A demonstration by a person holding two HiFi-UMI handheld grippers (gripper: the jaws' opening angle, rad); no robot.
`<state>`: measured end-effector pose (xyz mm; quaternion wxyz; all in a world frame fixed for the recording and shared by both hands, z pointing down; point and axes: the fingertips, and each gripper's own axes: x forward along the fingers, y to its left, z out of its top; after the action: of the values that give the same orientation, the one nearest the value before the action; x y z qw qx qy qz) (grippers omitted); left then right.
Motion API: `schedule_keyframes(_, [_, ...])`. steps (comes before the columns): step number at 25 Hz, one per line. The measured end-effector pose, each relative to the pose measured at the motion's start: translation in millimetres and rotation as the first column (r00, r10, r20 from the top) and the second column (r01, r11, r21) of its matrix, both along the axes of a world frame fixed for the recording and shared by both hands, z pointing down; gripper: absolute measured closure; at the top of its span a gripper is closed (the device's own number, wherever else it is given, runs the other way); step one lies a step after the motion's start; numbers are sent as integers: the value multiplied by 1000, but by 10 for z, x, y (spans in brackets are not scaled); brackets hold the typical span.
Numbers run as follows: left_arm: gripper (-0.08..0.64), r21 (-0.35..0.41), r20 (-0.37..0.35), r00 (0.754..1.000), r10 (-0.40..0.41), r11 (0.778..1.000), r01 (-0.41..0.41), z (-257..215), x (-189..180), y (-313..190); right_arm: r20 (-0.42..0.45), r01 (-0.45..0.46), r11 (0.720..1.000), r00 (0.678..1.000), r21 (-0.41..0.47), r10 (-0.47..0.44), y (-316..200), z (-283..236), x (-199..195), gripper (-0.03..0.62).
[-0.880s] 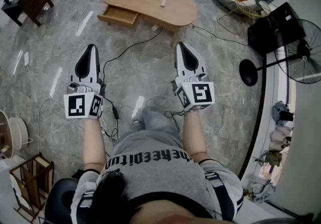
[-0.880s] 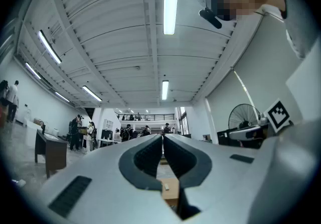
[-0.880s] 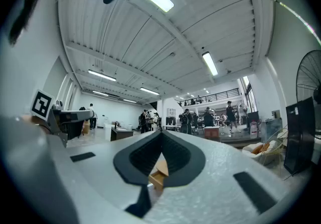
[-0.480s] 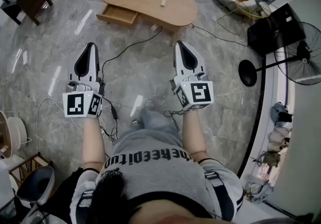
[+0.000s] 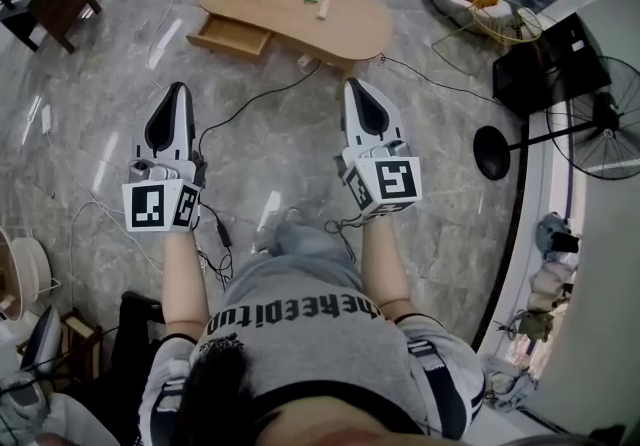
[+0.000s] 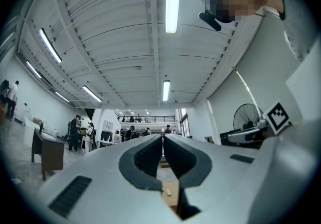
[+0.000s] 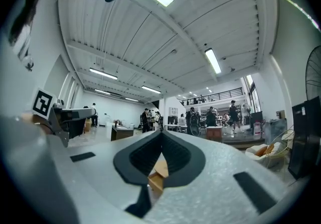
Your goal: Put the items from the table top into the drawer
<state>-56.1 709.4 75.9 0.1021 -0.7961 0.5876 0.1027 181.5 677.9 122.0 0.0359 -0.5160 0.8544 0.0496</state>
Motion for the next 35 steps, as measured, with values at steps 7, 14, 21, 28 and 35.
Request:
schedule_keyframes(7, [548,7,-1,1000,-19,1000,19,-52,170,-476,-5,12,1000,1000,5,-12,-513,-36,167,589])
schedule_keyframes(14, [548,38,-8,1000,-20,999,20,-142,436,-804,-6,23,1000,1000,3,-23,-849,-9,425,589])
schedule_keyframes(21, [548,0,-7,1000,-2,1000,2,4,530,-1266,11,22,999,1000,-29,-22,-1266,148,471,589])
schedule_keyframes(28, [548,14,-16,999,31,999,-31,24,409,-2038,20,-12,999,1000,-30,12,-1993,181,401,589])
schedule_keyframes(35, [548,-5,-20,997,69,998,-69,43,32,-3077,34,-50,998,998,-49,52,-2962,163,60,589])
